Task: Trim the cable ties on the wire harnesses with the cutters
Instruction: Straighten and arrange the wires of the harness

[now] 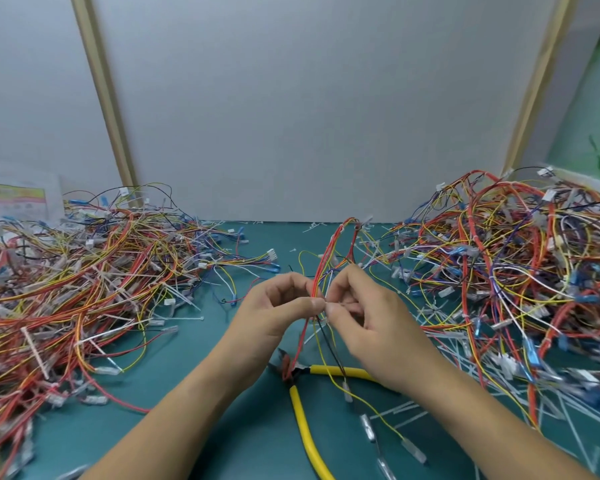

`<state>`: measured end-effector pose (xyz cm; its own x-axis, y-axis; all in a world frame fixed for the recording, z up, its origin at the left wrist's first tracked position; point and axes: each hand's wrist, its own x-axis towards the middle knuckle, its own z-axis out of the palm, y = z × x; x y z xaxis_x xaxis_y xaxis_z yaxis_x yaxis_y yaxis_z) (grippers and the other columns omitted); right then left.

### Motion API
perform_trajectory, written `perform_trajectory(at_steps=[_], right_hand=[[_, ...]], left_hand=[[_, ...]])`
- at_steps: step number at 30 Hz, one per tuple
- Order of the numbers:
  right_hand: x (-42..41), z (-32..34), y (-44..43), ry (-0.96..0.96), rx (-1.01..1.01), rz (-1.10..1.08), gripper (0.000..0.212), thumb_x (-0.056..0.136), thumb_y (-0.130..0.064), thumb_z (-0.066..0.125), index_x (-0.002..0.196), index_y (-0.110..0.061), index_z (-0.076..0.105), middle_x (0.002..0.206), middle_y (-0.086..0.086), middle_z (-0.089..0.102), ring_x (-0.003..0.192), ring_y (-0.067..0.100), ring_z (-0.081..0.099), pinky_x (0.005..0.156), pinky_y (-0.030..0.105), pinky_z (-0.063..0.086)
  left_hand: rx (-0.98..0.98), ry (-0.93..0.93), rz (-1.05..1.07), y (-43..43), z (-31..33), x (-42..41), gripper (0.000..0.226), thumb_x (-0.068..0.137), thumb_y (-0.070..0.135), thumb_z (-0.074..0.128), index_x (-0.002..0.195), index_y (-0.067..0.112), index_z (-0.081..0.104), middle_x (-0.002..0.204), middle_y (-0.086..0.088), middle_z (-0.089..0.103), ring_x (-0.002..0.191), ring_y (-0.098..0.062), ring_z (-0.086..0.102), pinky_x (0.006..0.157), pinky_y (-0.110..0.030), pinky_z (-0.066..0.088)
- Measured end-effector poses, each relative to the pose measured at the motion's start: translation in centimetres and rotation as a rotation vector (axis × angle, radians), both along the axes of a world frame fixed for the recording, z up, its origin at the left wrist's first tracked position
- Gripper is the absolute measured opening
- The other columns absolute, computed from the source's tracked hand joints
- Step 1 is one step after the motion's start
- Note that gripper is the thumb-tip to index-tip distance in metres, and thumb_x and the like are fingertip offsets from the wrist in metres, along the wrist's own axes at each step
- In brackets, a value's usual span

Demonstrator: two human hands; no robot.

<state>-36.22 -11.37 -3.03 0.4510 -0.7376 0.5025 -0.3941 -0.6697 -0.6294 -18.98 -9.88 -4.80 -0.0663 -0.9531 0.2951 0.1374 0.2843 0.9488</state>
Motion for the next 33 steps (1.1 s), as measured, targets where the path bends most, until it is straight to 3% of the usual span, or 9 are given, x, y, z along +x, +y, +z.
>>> perform_trajectory(at_steps=[7,10,14,27,30,33], right_hand=[[0.2,-0.2,-0.1,0.052,0.007,-0.058,0.014,0.093,-0.023,0.058,0.082,-0.028,0.051,0.059,-0.002,0.047,0.055,0.012,0.044,0.056,0.031,0.037],[0.1,-0.3,-0.1,0.034,0.039,-0.07,0.015,0.09,-0.023,0.06,0.078,-0.028,0.052,0.059,-0.003,0.047,0.055,0.011,0.044,0.056,0.031,0.037],[0.0,-0.3,-0.4,-0.045,0.174,-0.037,0.014,0.086,-0.028,0.059,0.073,-0.025,0.055,0.057,-0.006,0.048,0.054,0.008,0.043,0.058,0.037,0.041],[0.4,-0.6,-0.9,-0.199,0.236,0.018,0.01,0.077,-0.029,0.059,0.069,-0.024,0.056,0.05,-0.014,0.045,0.049,0.005,0.038,0.051,0.022,0.033],[0.4,-0.6,-1.0,-0.214,0.249,0.023,0.014,0.081,-0.022,0.062,0.069,-0.024,0.056,0.049,-0.015,0.043,0.048,0.002,0.036,0.048,0.019,0.032],[0.0,-0.3,-1.2,-0.268,0.286,0.005,0.02,0.09,-0.008,0.063,0.073,-0.016,0.057,0.049,-0.015,0.04,0.047,0.002,0.033,0.046,0.016,0.029]], left_hand=[[0.064,0.052,0.023,-0.2,-0.2,-0.3,0.022,0.073,0.005,0.069,0.092,0.015,0.071,0.083,-0.013,0.068,0.078,-0.019,0.064,0.077,-0.021,0.051],[0.074,0.071,0.032,-0.2,-0.4,-0.5,0.034,0.072,0.004,0.07,0.104,0.014,0.068,0.084,-0.014,0.069,0.077,-0.019,0.065,0.076,-0.02,0.052],[0.063,0.057,0.045,-0.2,-0.3,-0.9,0.037,0.067,0.003,0.068,0.103,0.012,0.067,0.081,-0.009,0.07,0.075,-0.015,0.066,0.074,-0.017,0.052],[0.051,0.056,0.061,-0.1,0.3,-0.9,0.034,0.067,0.0,0.061,0.094,0.018,0.072,0.075,-0.003,0.069,0.07,-0.014,0.063,0.07,-0.018,0.051],[0.048,0.052,0.061,-0.1,0.3,-0.8,0.033,0.067,0.002,0.064,0.092,0.023,0.074,0.078,-0.005,0.07,0.073,-0.016,0.064,0.072,-0.018,0.051],[0.006,0.024,0.076,0.0,0.5,-0.5,0.032,0.073,0.01,0.071,0.102,0.022,0.073,0.088,-0.005,0.072,0.084,-0.016,0.066,0.079,-0.019,0.052]])
